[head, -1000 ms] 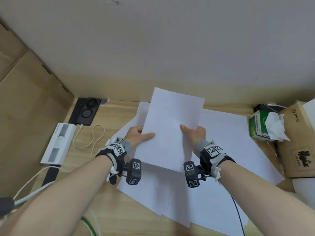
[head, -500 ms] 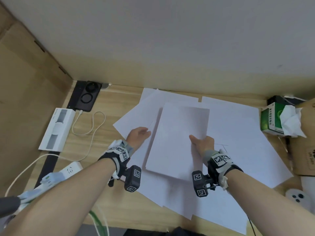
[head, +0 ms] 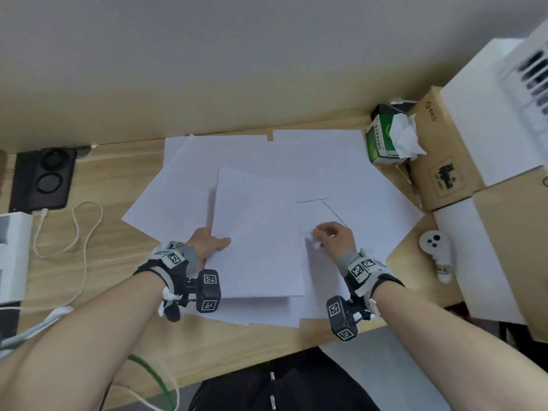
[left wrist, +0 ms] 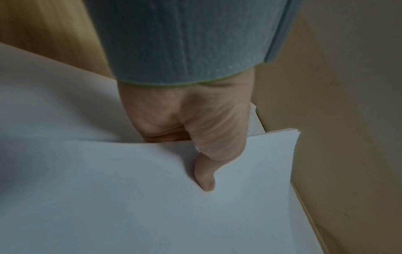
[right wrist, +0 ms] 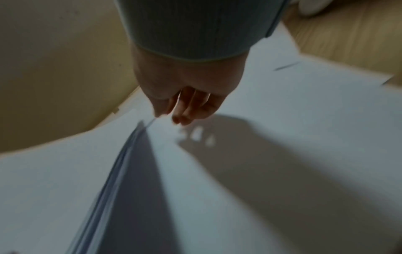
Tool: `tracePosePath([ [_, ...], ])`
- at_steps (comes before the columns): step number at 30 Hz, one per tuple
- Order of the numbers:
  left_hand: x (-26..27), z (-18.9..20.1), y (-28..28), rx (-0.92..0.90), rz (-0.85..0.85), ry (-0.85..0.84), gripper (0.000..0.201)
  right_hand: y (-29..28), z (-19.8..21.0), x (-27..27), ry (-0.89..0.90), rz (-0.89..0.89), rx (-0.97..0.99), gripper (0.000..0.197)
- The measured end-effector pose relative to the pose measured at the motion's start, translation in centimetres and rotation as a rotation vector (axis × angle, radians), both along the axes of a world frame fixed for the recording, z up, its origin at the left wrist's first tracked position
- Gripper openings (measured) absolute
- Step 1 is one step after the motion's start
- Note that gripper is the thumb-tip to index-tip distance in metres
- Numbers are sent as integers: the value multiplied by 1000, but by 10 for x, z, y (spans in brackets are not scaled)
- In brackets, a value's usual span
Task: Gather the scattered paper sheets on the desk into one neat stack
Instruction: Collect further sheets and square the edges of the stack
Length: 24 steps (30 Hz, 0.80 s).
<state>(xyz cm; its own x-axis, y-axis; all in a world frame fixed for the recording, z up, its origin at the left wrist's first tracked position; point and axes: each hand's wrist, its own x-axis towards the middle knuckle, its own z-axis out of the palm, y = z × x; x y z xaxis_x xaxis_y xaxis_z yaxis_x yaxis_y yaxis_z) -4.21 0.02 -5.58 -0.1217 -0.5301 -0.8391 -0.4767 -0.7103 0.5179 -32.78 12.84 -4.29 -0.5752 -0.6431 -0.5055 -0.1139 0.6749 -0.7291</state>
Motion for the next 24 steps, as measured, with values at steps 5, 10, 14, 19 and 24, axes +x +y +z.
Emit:
tracePosePath([
  [5, 20, 3, 21, -105, 0, -150, 38, 21, -15, -8, 370, 571, 213, 80],
  [10, 44, 13, 54, -135, 126, -166, 20, 9, -14, 1, 677, 854, 248, 77],
  [14, 45, 27, 94, -169, 221, -189, 23, 10, -16, -6, 732, 901, 288, 67],
  [19, 37, 41, 118, -227, 285, -277, 38, 13, -13, -20, 682, 854, 170, 30],
  [24, 32, 38, 108, -262, 260, -332, 25, 11, 1, -51, 536, 503, 124, 15],
])
